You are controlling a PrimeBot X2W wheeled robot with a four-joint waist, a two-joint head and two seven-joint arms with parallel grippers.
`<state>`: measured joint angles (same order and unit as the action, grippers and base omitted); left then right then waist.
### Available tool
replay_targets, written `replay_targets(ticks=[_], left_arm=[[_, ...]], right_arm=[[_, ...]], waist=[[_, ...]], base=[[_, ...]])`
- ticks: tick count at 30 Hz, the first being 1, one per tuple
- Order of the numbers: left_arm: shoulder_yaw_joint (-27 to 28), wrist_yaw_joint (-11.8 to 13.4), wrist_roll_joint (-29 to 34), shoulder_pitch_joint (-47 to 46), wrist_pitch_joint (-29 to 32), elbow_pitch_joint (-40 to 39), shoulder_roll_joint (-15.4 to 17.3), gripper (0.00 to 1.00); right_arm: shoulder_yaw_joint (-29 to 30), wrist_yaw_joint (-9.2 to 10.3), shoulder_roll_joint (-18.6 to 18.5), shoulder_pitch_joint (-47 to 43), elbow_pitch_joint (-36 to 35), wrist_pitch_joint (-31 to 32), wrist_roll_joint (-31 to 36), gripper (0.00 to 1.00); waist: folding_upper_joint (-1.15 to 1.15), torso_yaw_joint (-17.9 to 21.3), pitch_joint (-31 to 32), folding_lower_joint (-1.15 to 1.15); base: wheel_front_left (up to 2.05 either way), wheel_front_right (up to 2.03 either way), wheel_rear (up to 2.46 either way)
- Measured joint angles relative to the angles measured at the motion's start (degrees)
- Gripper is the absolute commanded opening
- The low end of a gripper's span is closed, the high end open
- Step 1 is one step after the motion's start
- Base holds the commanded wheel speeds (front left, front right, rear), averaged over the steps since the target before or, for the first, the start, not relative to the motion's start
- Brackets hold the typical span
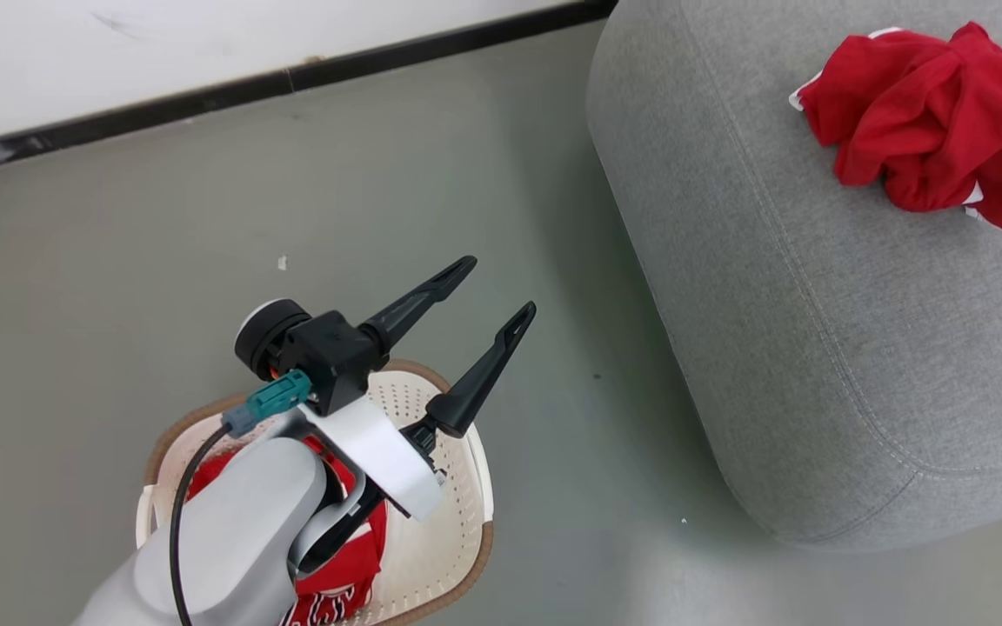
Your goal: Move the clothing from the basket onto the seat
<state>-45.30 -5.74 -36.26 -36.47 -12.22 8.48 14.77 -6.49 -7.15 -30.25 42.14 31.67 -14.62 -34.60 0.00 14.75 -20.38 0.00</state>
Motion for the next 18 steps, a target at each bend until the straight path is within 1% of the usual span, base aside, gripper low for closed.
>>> replay_targets(ticks=[12,18], left_arm=[[1.6,0.1,-0.4,3.2,-1.3,0.1,-0.1,1.0],[3.4,1.4,-0.6,4.9,-1.6,0.7,-0.1,1.0]], right_arm=[[-2.8,0.0,0.8,-2.3,-7.0,0.0,1.6,1.0],[-4.1,0.0,1.2,-4.7,-9.8,0.0,1.9,1.0]], waist=[[0.0,-1.8,4.4,0.0],[0.0,-3.2,6.5,0.0]], base=[[0.0,0.0,0.0],[0.0,0.0,0.0]])
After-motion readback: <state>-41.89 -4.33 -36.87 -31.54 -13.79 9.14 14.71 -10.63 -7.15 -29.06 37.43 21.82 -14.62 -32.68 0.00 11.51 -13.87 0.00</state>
